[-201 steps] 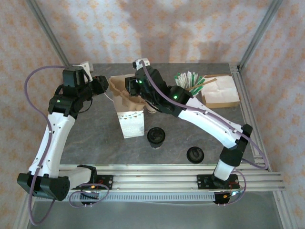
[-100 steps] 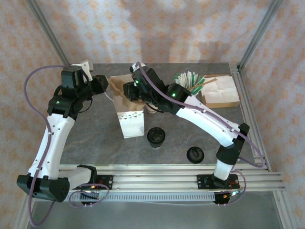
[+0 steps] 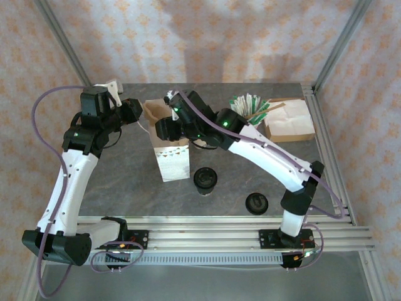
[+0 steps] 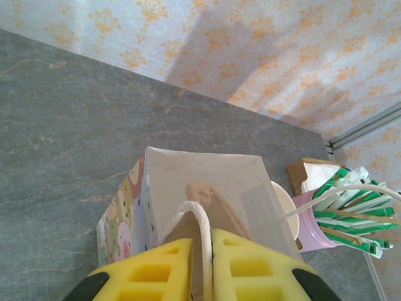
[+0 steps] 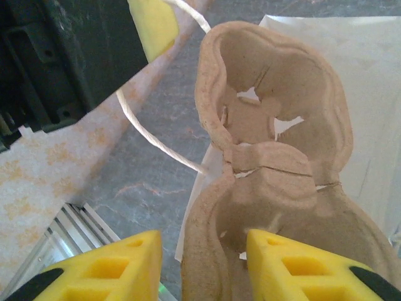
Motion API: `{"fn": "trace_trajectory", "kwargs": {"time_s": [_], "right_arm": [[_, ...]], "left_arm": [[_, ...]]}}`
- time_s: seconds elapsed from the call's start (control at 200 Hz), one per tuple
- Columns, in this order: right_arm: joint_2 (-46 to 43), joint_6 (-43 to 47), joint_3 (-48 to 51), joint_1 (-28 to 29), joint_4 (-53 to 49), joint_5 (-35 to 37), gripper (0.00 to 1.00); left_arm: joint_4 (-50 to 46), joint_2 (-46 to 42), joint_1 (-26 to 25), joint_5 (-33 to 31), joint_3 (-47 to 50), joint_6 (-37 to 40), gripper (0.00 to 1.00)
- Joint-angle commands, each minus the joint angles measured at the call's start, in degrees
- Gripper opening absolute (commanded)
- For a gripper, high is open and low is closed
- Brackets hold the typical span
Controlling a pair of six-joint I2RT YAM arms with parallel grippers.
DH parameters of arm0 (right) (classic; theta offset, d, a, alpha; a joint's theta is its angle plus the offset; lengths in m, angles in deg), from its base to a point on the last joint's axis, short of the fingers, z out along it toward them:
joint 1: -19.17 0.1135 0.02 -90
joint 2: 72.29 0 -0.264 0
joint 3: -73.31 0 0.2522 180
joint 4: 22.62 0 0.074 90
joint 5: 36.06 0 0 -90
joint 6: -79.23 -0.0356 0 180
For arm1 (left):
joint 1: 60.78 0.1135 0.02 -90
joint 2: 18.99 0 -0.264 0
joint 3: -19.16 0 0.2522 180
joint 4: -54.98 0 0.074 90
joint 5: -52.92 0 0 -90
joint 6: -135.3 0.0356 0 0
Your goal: Pack the takeout coffee
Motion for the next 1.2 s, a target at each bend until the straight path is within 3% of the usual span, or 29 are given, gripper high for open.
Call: {"fn": "trace_trajectory", "kwargs": {"time_s": [0.0,0.165,0.485,0.791,1.196], "right_arm": [[2.01,2.06,-4.11,0.63,-7.66,0.67,0.38],[4.43,4.44,-8.12,2.24,-11.92,5.43,0.25],[5.66,5.15,-10.20,4.09,-8.78,12.29,0.10],[8.19,7.11,-13.92,6.01,-6.35,22.05,0.01],[7.04,6.92,-17.82,6.10,-3.91,21.90,0.00]], "left_arm": [[1.03,-0.12,0.06,0.19,0.45,1.50,0.14],[1.21,-0.20,0.10,0.34,0.46,1.06,0.12],[0.73,-1.60,-0.91,1.18,0.78,0.42,0.12],[-0.27,-3.75,-2.11,1.41,1.51,-1.44,0.11],[-3.52,-5.55,-2.06,-3.65,0.72,-2.32,0.12]]}}
